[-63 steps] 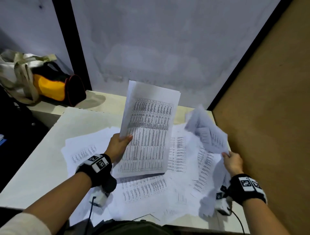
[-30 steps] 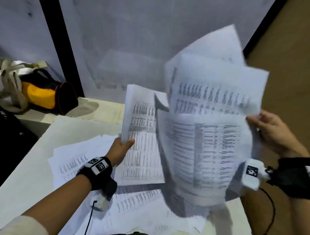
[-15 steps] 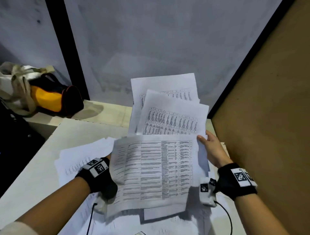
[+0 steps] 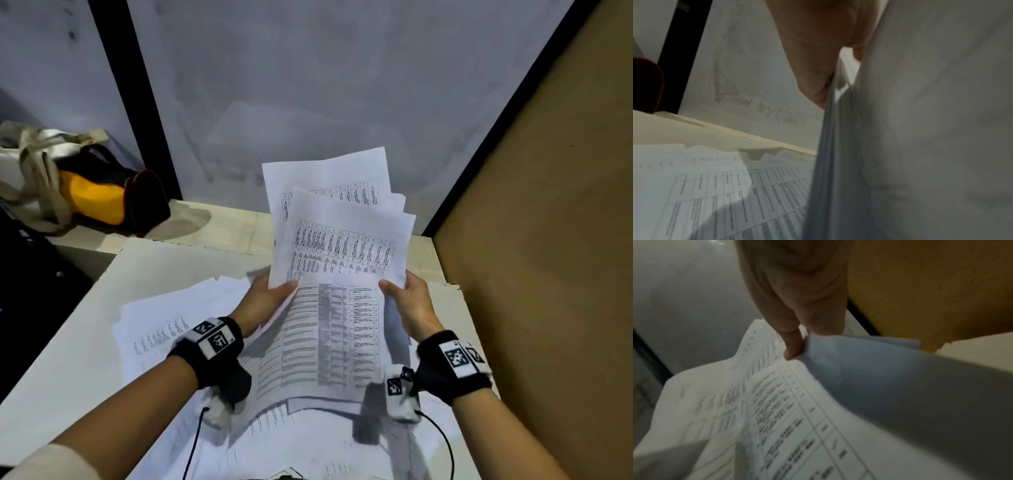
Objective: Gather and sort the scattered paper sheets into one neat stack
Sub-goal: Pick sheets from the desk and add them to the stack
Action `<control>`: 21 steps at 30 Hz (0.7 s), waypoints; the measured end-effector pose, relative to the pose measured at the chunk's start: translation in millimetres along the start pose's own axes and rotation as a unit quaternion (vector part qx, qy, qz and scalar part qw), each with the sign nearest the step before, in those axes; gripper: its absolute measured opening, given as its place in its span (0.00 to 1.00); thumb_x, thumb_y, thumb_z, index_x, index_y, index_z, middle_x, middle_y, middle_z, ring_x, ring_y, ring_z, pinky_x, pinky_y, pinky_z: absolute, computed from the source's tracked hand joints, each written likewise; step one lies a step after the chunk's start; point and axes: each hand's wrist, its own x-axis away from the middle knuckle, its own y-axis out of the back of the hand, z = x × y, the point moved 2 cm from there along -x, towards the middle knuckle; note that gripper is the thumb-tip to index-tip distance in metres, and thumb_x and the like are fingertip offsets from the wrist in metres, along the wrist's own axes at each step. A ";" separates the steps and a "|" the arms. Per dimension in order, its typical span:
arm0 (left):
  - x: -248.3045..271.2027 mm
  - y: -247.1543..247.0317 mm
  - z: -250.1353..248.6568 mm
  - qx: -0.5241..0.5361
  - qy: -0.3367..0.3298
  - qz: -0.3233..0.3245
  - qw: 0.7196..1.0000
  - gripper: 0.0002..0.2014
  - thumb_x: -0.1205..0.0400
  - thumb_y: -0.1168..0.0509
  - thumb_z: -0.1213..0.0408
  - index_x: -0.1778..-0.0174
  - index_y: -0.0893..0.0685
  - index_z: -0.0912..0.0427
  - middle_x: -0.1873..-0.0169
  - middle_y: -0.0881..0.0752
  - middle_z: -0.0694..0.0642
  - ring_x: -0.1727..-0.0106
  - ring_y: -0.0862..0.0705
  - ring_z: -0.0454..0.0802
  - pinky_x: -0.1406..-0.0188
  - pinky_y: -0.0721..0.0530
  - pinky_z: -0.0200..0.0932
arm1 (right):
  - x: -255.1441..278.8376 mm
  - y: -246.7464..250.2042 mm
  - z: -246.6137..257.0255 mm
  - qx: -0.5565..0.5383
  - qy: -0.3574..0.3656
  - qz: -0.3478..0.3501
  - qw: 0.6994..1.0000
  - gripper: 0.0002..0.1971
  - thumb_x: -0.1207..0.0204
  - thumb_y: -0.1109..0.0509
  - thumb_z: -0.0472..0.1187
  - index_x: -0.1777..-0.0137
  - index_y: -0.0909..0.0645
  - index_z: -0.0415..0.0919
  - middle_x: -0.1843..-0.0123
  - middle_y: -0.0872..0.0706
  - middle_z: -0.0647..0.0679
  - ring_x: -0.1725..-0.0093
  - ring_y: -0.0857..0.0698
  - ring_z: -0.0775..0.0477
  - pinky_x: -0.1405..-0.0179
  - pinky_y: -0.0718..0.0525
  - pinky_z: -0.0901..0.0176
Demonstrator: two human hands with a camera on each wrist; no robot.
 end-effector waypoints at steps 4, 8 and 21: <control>-26.9 23.1 16.1 -0.022 0.006 -0.060 0.998 0.02 0.23 0.31 0.67 0.56 0.16 0.57 0.62 0.13 0.52 0.58 0.14 0.53 0.58 0.19 0.44 | 3.5 0.2 8.1 0.001 0.077 -0.008 0.997 0.12 0.25 0.33 0.27 0.43 0.20 0.38 0.52 0.13 0.51 0.58 0.13 0.67 0.56 0.18 0.77; -18.3 30.0 9.5 -0.003 -0.022 -0.066 0.998 0.08 0.31 0.28 0.69 0.74 0.19 0.57 0.76 0.17 0.52 0.72 0.20 0.47 0.69 0.21 0.44 | 2.8 1.1 11.7 -0.021 0.120 -0.009 0.992 0.08 0.25 0.32 0.28 0.55 0.19 0.43 0.58 0.14 0.54 0.64 0.16 0.71 0.56 0.17 0.73; -20.7 10.8 10.5 -0.019 -0.071 -0.068 0.995 0.08 0.21 0.34 0.66 0.54 0.14 0.67 0.68 0.11 0.45 0.66 0.13 0.36 0.54 0.18 0.42 | 5.0 -1.7 -16.7 0.134 0.185 -0.148 0.962 0.38 0.30 0.26 0.30 0.22 0.42 0.40 0.28 0.32 0.44 0.34 0.27 0.46 0.32 0.25 0.51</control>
